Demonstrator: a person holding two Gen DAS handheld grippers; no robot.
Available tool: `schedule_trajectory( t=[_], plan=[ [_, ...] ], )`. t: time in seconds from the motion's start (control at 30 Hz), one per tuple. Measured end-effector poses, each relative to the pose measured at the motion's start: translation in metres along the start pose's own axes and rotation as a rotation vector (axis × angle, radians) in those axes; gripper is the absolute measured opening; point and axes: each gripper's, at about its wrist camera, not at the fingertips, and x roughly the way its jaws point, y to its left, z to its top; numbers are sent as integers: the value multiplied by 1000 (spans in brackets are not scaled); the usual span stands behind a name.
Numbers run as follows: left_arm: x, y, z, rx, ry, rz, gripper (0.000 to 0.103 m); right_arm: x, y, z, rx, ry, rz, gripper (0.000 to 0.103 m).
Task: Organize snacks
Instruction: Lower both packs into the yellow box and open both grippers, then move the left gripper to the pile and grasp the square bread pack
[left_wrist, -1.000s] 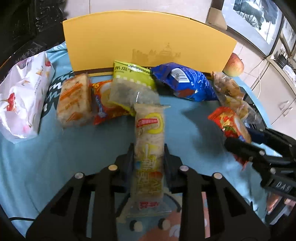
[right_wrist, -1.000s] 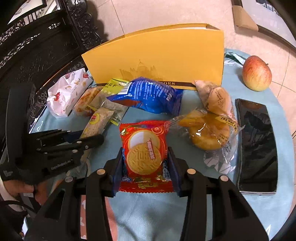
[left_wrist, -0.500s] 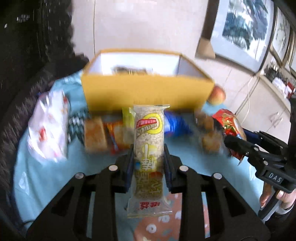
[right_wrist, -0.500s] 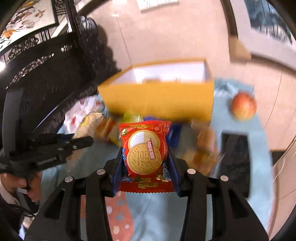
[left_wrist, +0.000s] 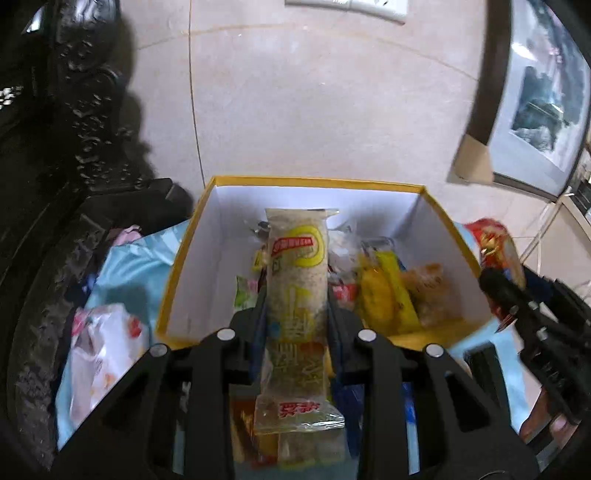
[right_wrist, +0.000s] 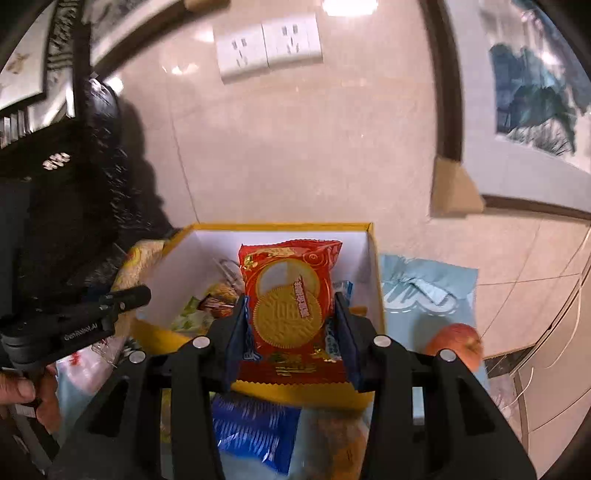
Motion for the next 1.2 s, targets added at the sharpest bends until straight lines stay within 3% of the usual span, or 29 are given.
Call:
schedule_trajectory(
  t=[0.13, 0.17, 0.2, 0.23, 0.27, 0.33, 0.73, 1.03, 1.2],
  plan=[
    [28, 2, 5, -17, 11, 2, 28, 35, -5, -1, 22, 51, 2, 45],
    [33, 4, 5, -28, 14, -3, 34, 40, -5, -2, 29, 70, 12, 46],
    [34, 5, 5, -43, 5, 4, 49, 43, -4, -5, 33, 82, 23, 49],
    [33, 5, 5, -53, -9, 20, 83, 42, -3, -6, 34, 75, 21, 60],
    [28, 4, 3, -61, -54, 52, 95, 35, -4, -8, 40, 44, 1, 70],
    [20, 1, 0, -52, -100, 72, 95, 26, -7, -10, 53, 10, 12, 71],
    [-40, -18, -27, -24, -91, 28, 95, -50, -25, -34, 78, 23, 56, 71],
    [-82, -24, -72, -22, -67, 17, 95, -87, -36, -82, 107, 52, 42, 72],
    [-87, -4, -107, -29, -44, 22, 95, -90, -38, -101, 130, 60, 45, 78]
  ],
)
